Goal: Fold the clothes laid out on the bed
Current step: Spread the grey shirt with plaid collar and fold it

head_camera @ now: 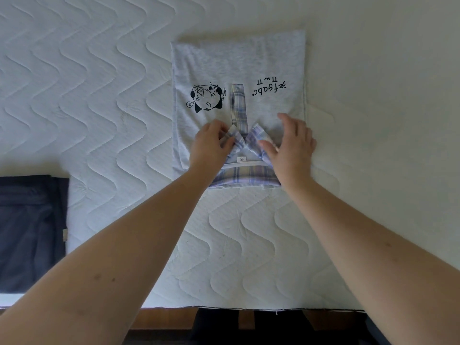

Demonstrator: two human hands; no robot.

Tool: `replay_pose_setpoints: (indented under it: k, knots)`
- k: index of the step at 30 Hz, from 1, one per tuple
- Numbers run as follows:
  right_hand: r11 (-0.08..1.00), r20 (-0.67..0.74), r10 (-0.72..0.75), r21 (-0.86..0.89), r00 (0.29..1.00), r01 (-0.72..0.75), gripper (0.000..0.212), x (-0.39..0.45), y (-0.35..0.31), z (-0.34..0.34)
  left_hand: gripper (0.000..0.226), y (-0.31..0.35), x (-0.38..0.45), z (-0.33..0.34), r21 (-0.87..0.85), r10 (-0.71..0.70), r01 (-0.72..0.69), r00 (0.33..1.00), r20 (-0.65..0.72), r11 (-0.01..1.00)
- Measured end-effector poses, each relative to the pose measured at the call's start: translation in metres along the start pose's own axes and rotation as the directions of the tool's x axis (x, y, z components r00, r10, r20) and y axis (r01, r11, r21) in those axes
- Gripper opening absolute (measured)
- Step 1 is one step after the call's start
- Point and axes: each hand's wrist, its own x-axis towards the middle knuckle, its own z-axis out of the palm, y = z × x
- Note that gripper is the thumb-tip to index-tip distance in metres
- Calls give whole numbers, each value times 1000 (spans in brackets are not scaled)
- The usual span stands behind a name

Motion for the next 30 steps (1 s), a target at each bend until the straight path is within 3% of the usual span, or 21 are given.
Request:
replay_pose_setpoints:
  k: [3, 5, 8, 11, 13, 16, 18, 21, 26, 28, 30]
  knots:
    - [992, -120, 21, 125, 993, -6, 59, -20, 16, -10, 20, -2, -15, -3, -115, -54, 36, 985, -165, 993]
    - [989, -72, 77, 134, 994, -67, 65, -39, 28, -9, 24, -9, -33, -6, -70, -24, 9, 976, -215, 998]
    - [973, 75, 208, 83, 975, -214, 82, -59, 42, -4, 35, -30, -64, -8, 52, 1, 7, 988, -152, 999]
    - [954, 86, 285, 74, 955, -291, 90, -61, 48, -3, 45, -52, -87, -8, 34, -42, 44, 997, -60, 998]
    - [920, 92, 362, 128, 928, -371, 96, -55, 48, -5, 53, -59, -94, -9, -53, -101, 97, 992, -73, 994]
    - [886, 146, 397, 194, 906, -420, 100, -48, 49, -9, 62, -59, -100, -7, 14, -88, 90, 986, -139, 996]
    - [875, 184, 402, 212, 897, -436, 100, -49, 49, -11, 63, -52, -103, -3, 44, -108, 117, 980, -169, 992]
    - [858, 230, 407, 235, 884, -457, 93, -51, 49, -11, 58, -39, -102, 4, -99, -214, 204, 970, -113, 974]
    - [793, 182, 429, 394, 885, -466, 46, -47, 54, -11, 51, -34, -98, 7, -73, -237, 231, 968, -86, 970]
    - [767, 144, 459, 434, 877, -473, 52, -42, 54, -14, 52, -33, -100, 4, -62, -225, 220, 971, -79, 974]
    - [756, 190, 442, 448, 877, -478, 70, -35, 51, -15, 57, -34, -106, 2, -9, -174, 174, 974, -148, 985]
